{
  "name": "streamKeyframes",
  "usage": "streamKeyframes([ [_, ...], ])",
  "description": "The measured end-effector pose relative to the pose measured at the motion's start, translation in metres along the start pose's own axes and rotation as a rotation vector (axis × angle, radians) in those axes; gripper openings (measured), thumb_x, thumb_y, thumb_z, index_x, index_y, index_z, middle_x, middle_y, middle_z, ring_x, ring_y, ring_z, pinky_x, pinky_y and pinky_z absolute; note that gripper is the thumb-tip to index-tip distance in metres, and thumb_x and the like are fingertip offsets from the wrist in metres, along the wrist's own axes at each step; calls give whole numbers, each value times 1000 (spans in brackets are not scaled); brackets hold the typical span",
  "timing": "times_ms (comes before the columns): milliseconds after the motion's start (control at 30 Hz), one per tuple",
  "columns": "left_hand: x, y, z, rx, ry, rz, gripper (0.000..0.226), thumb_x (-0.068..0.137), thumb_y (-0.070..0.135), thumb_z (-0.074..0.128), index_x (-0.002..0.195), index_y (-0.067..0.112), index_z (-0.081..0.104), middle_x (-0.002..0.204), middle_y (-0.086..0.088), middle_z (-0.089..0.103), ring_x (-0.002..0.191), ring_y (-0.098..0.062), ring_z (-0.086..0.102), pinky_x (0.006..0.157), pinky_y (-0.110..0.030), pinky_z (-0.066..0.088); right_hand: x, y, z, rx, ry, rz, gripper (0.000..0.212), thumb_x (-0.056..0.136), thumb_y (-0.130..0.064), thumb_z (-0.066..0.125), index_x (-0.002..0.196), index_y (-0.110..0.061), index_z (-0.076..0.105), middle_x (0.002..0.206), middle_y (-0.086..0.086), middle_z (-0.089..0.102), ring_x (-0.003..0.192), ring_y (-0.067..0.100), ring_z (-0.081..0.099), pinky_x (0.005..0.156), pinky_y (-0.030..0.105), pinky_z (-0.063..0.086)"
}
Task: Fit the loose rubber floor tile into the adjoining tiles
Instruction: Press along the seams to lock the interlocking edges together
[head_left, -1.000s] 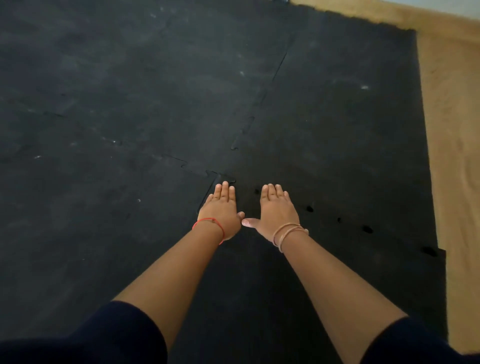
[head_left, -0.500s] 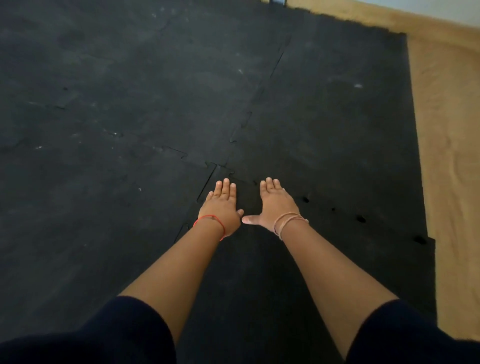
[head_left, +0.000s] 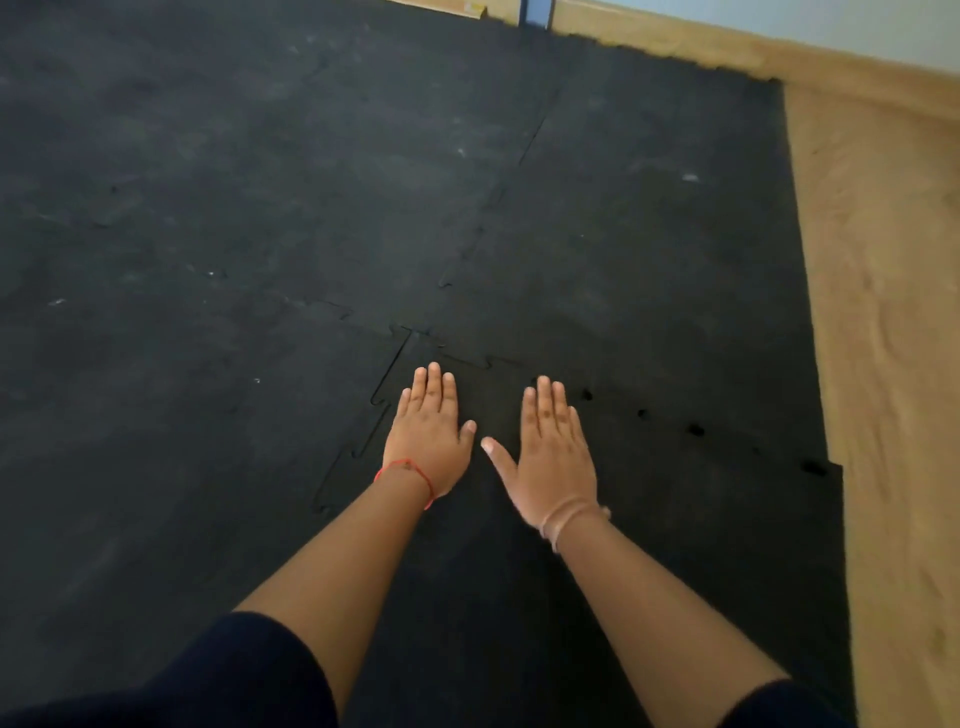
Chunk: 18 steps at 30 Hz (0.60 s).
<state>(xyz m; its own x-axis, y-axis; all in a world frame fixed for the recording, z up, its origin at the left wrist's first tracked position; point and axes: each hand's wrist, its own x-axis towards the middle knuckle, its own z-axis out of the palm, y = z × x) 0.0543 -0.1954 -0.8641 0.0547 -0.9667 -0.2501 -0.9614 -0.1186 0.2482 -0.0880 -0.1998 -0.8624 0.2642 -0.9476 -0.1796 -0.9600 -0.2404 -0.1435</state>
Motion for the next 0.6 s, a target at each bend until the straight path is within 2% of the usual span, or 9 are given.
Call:
streamKeyframes([
  [67,-9,6,17,16,91,27,61,95,40,14,143,10,-10,155,-9,-13,141,-18,-17,112,-32,-10,-17,6,13,24,73,177,95,82,-72,13,144,-4,-11,157,16,-13,145,26,-13,114,38,-9],
  [133,-7,7,26,15,150,28,59,94,43,9,140,13,-15,152,-3,-17,136,-13,-21,110,-30,-12,-15,10,19,10,109,237,99,77,-75,10,141,-3,-13,157,18,-11,145,29,-12,113,39,-10],
  [267,-4,5,27,56,155,21,58,92,44,5,135,16,-21,146,0,-25,133,-12,-26,111,-30,-12,-7,10,19,15,98,218,99,74,-75,8,140,-4,-12,157,18,-8,145,29,-10,112,39,-10],
  [400,-6,10,20,78,84,2,60,94,42,9,139,14,-19,154,-4,-19,137,-13,-23,111,-30,-12,-7,13,7,69,10,191,101,79,-73,24,145,-2,-3,157,18,-6,145,29,-10,113,37,-10],
  [533,-4,14,8,63,-2,-26,62,96,40,14,142,10,-14,155,-8,-19,141,-18,-18,114,-32,-10,0,30,-17,86,-104,70,95,84,-67,34,147,-3,4,158,16,1,146,27,-1,117,37,4],
  [600,-3,23,5,62,-39,-16,64,96,41,16,142,7,-14,154,-10,-19,141,-20,-18,114,-33,-9,-4,57,-34,137,-203,23,97,84,-63,44,148,-5,0,159,13,-4,146,24,-2,117,35,6],
])
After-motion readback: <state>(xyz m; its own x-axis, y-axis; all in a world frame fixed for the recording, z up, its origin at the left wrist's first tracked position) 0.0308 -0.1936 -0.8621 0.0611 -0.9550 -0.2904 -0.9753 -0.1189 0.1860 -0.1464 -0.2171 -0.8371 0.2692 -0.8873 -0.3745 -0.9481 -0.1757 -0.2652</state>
